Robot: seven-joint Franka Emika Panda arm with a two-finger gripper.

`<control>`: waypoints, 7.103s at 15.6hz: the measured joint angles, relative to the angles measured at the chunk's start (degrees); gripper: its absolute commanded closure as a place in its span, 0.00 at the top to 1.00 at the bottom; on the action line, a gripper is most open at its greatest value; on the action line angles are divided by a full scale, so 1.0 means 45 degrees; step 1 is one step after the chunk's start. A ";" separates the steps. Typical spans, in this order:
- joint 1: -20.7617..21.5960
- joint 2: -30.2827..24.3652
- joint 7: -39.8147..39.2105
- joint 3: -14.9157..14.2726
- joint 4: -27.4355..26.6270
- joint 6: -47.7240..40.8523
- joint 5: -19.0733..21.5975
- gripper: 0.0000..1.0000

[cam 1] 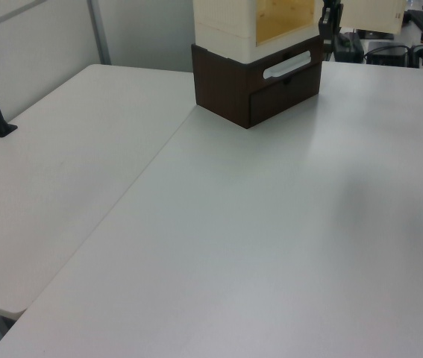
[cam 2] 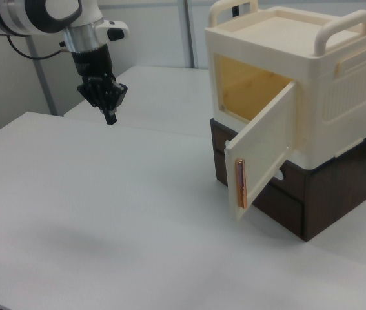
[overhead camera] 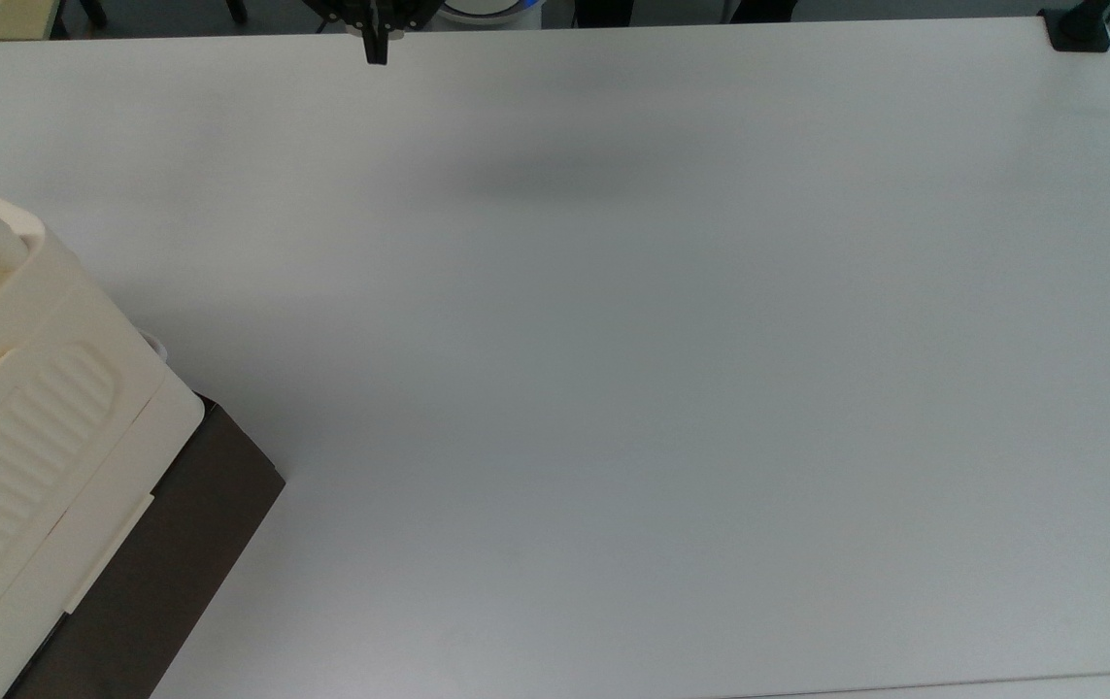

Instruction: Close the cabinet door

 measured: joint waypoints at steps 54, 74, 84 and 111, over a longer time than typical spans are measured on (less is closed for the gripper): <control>-0.3140 0.0643 -0.3471 -0.5173 0.2315 0.1473 0.3575 0.00; -0.1128 0.2083 -0.0760 -0.4883 0.1860 0.7335 0.3662 0.00; -0.1124 0.2787 -0.0716 -0.4874 0.1835 0.9684 0.3678 0.00; 0.1602 0.0560 -0.0140 -0.1716 0.1243 0.0560 0.0019 0.00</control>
